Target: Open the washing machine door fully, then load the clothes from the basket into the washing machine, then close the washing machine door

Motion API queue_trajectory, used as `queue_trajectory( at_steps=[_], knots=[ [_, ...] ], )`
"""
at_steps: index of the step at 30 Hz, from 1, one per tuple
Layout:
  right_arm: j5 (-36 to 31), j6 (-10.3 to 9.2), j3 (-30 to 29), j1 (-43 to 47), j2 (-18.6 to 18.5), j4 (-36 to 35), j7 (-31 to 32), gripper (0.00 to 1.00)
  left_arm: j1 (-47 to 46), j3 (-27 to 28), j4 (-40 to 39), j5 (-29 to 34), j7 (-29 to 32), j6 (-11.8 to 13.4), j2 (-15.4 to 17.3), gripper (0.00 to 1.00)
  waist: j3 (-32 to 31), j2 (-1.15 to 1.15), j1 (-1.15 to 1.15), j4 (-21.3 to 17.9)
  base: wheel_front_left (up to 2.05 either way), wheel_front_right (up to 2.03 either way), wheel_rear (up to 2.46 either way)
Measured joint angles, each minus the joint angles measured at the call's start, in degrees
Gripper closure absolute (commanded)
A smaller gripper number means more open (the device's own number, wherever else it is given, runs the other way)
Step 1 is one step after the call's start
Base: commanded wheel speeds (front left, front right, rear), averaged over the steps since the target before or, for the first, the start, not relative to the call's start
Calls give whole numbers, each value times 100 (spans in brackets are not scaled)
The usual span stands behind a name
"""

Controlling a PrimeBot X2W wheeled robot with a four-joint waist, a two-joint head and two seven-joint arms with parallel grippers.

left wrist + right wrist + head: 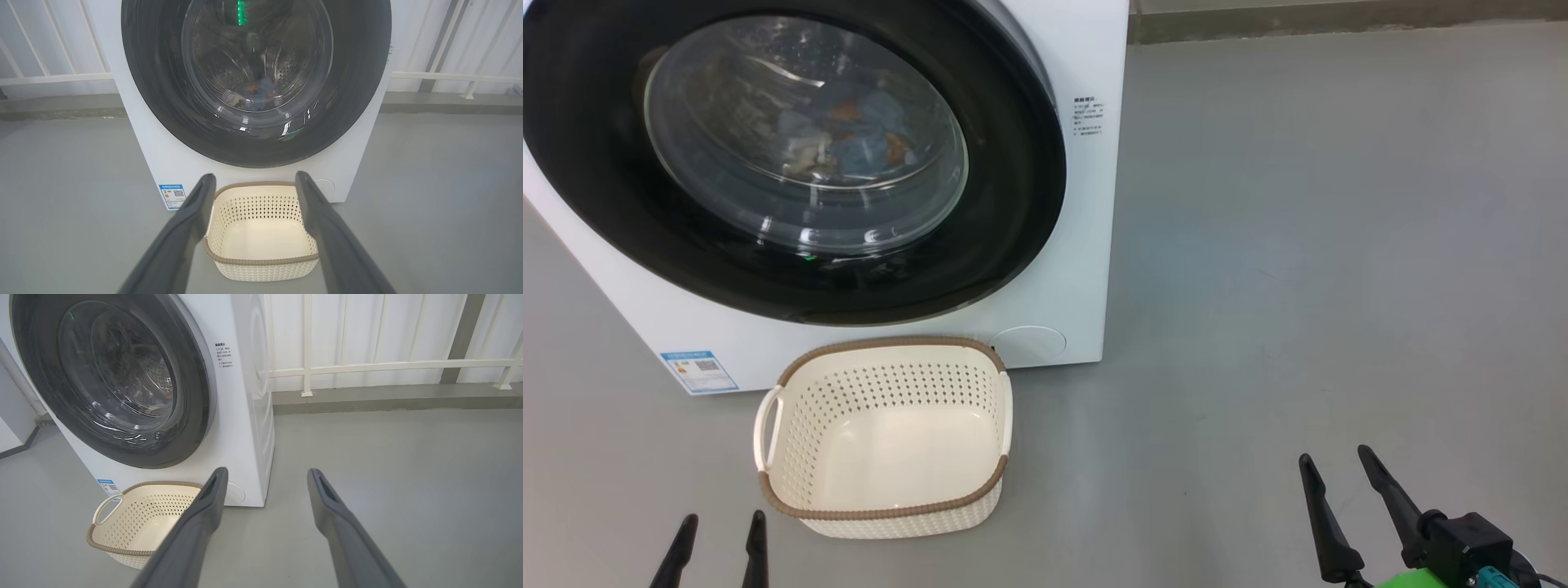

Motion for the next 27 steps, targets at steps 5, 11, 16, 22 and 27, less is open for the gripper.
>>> queue_trajectory(
  at_steps=[5, 11, 16, 22, 27],
  knots=[
    [-85, 2, 11, 5, 7, 118, 0, 100, 2, -9, 132, 1, 2, 0, -38, 100, 9, 0, 0, 2, 0, 0, 0],
    [-78, 2, 10, 12, 36, 533, 8, 100, 58, -67, 499, -14, 29, 0, -250, 100, 9, 0, 0, 2, 0, 0, 0],
    [283, 2, 10, 12, 35, 543, 60, 100, 59, -70, 517, -356, 111, 1, -256, 100, -5, 0, 2, 0, 0, 0, 0],
    [670, 2, 9, 9, 31, 550, 166, 100, 54, -71, 534, -739, 214, 0, -256, 100, 2, 0, 1, -2, 0, 0, 0],
    [1029, 2, 5, 5, 25, 555, 237, 100, 29, -71, 552, -1082, 307, 1, -256, 100, 2, 0, 1, -4, 0, 0, 0]
  ],
)
